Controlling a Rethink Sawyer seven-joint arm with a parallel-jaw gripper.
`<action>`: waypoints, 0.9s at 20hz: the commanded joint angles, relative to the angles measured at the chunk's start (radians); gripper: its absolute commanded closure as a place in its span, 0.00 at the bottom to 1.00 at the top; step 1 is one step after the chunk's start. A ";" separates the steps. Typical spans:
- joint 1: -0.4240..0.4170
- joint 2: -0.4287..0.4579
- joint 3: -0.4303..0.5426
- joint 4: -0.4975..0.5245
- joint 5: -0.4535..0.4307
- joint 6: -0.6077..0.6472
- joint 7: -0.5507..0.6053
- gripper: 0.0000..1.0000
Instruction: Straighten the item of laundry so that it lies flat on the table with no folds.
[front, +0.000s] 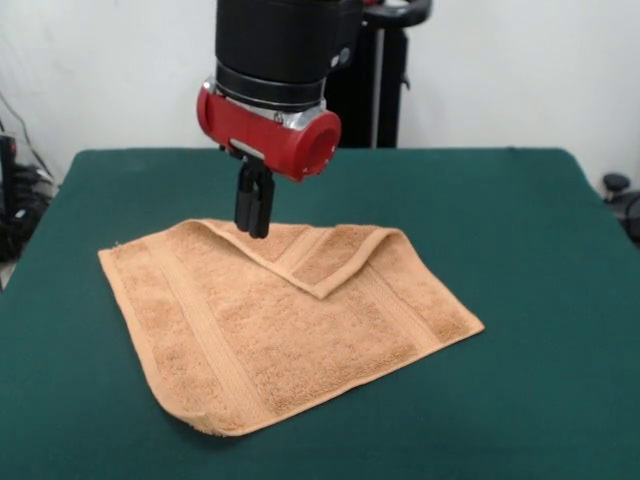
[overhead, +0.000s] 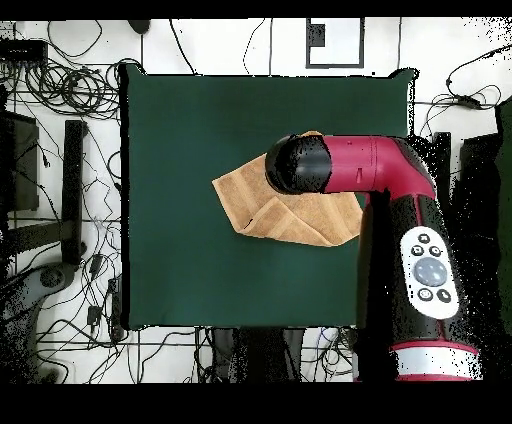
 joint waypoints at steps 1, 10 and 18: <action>0.016 0.070 0.132 -0.015 -0.016 0.148 -0.303 1.00; 0.141 -0.022 0.040 0.072 -0.001 0.121 -0.041 1.00; 0.231 -0.039 -0.047 0.043 0.038 0.300 0.050 1.00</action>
